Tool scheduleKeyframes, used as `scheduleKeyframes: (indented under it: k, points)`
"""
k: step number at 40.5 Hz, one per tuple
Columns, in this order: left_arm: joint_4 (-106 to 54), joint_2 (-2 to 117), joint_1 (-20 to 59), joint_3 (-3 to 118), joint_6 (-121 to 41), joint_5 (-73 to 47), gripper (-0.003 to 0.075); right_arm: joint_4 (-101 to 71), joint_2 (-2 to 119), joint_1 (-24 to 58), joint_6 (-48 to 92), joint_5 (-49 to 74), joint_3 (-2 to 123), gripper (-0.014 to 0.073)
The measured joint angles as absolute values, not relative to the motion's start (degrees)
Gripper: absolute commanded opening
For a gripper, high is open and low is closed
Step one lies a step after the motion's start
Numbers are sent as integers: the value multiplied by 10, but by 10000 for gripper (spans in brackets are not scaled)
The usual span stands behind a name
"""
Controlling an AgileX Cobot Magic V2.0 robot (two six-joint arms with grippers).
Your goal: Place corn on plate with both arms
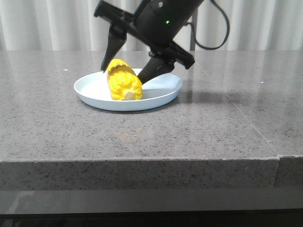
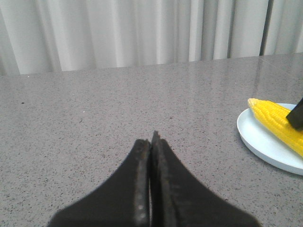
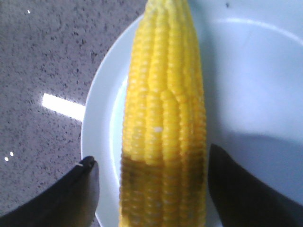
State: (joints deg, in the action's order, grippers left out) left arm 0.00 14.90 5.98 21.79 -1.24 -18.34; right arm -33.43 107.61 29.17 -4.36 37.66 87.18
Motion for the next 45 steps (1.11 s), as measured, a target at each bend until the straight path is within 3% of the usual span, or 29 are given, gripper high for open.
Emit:
scheduleKeyframes:
  k: [6,9,19,23,34,45]
  points:
    - [0,149,60,218,-12,-183,-20,-333,1038,268,-44,378,877,512]
    - [0,149,60,218,-12,-183,-20,-320,1013,259,-44,379,878,458]
    - [0,149,60,218,-12,-183,-20,-237,959,254,-44,416,878,62]
    - [0,149,60,218,-12,-183,-20,-209,947,254,-44,420,878,-21]
    - [0,149,60,218,-12,-183,-20,-161,909,226,-44,449,878,-125]
    - [0,149,60,218,-12,-183,-20,-114,848,122,-44,510,853,-120]
